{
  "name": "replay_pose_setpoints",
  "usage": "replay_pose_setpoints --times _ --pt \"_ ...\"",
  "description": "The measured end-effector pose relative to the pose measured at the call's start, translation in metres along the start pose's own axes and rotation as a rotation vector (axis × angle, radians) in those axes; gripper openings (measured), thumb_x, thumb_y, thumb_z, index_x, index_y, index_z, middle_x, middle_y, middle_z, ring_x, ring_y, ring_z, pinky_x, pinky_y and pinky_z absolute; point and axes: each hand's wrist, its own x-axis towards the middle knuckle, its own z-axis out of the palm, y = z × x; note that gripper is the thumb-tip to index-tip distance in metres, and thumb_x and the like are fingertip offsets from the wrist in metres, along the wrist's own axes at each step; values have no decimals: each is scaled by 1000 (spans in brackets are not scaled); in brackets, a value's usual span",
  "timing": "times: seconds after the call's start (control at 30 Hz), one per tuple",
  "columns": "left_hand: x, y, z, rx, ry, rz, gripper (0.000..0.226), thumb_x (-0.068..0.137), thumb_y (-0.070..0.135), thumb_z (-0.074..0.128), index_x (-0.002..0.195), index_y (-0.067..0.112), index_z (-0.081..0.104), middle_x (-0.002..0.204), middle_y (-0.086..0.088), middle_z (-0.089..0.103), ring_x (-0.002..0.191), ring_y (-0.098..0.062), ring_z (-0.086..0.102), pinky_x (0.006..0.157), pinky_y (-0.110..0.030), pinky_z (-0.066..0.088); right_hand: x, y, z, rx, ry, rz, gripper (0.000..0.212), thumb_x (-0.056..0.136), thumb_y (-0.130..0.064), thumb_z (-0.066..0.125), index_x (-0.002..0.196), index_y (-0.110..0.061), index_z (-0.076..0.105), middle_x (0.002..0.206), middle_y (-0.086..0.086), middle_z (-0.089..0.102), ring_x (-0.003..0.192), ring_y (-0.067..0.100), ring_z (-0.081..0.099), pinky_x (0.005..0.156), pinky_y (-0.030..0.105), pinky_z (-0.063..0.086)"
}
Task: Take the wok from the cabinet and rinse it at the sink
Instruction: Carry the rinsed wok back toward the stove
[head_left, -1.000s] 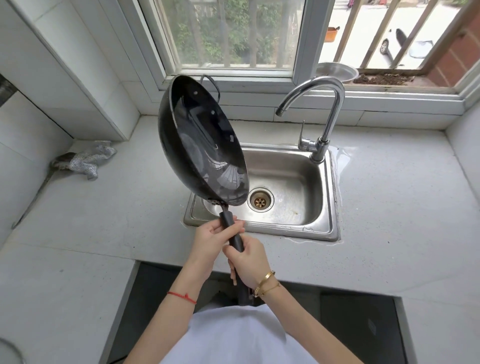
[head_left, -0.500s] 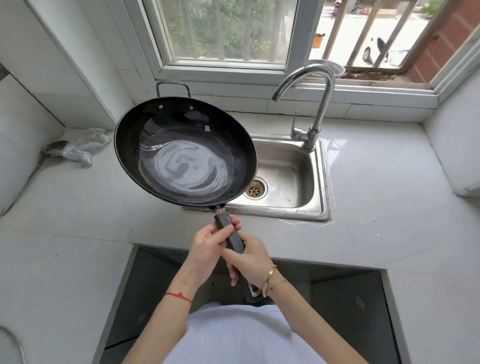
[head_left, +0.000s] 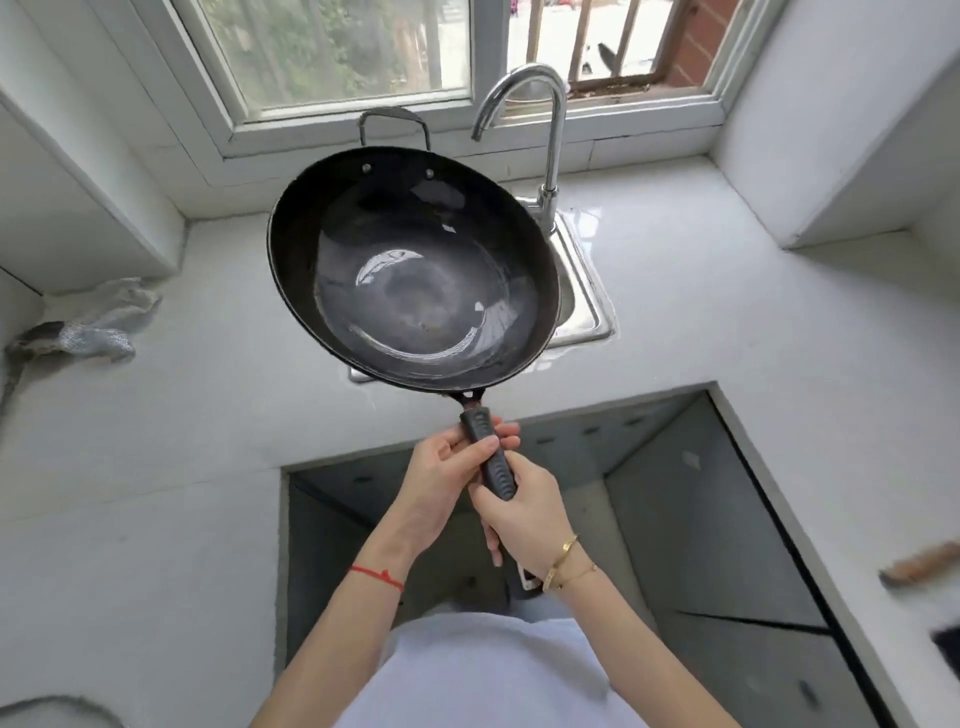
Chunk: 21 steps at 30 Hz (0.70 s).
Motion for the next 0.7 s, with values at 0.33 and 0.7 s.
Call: replay_pose_setpoints --times 0.33,0.7 --pt "-11 -44 79 106 -352 -112 29 93 3 60 121 1 62 119 -14 71 110 -25 69 90 -28 55 -83 22 -51 -18 427 35 12 87 -8 60 78 -7 53 48 5 54 29 17 51 32 24 41" --pt "-34 -132 209 142 -689 -335 28 86 8 65 113 1 66 116 -18 72 104 -23 70 87 -29 56 -185 74 -139 72 806 174 9 83 -13 58 75 -14 55 51 1 54 32 20 52 32 30 44"
